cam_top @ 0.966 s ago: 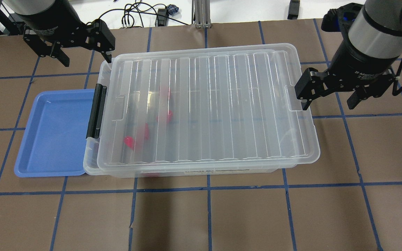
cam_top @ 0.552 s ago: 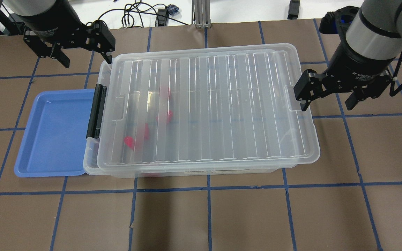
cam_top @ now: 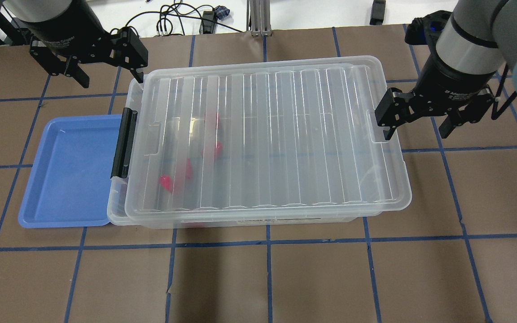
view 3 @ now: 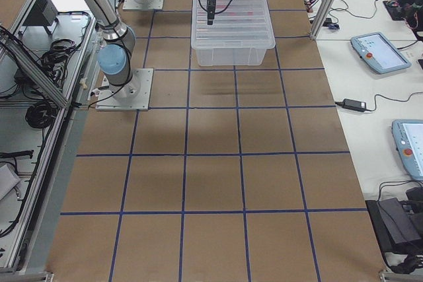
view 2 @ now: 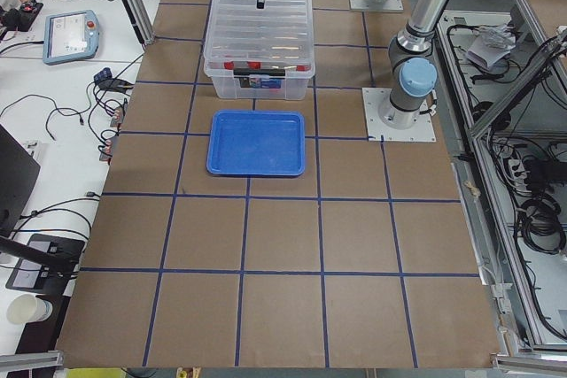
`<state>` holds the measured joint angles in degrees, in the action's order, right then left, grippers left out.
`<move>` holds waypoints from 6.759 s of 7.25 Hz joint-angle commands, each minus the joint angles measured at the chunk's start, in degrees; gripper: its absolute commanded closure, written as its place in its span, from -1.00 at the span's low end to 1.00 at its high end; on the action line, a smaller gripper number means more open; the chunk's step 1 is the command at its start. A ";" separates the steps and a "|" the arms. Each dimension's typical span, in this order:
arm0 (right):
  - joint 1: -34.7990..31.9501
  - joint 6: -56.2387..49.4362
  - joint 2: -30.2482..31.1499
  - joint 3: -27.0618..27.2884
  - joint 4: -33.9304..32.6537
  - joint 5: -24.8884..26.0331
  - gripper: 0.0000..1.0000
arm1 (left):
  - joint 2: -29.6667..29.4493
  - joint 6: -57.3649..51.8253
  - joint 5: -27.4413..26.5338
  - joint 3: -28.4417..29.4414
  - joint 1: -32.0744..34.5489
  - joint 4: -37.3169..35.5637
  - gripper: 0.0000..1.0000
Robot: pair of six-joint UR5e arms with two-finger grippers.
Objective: Place red block in blue tray from box
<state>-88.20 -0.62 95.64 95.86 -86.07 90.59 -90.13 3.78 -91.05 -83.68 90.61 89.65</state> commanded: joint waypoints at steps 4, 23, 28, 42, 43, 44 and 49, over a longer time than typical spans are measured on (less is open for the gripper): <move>2.76 0.00 -9.06 0.38 -8.59 -0.41 -1.00 | 0.04 0.00 0.00 -0.08 0.09 -0.01 -1.00; 6.64 -2.11 -16.80 0.29 -14.22 -0.68 -1.00 | 0.22 0.09 0.09 -0.17 0.09 0.00 -1.00; 7.69 -3.15 -16.80 0.20 -14.57 0.20 -1.00 | 0.13 0.09 0.09 -0.17 0.09 -0.01 -1.00; 21.67 -26.09 -17.50 0.11 -16.94 2.14 -1.00 | 0.04 0.35 0.09 -0.17 0.18 -0.01 -1.00; 21.67 -26.01 -17.42 -0.32 -16.68 2.31 -1.00 | 0.04 0.35 0.09 -0.17 0.18 -0.01 -1.00; 21.67 -25.49 -17.07 -0.50 -16.33 2.14 -1.00 | 0.04 0.26 0.09 -0.17 0.18 -0.01 -1.00; 21.15 -24.70 -15.23 -0.76 -14.66 1.52 -1.00 | -6.45 0.44 0.79 -5.93 0.79 -7.73 -1.00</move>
<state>-66.94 -25.85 79.67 95.26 -101.36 92.19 -94.56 4.07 -90.31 -86.22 90.92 84.44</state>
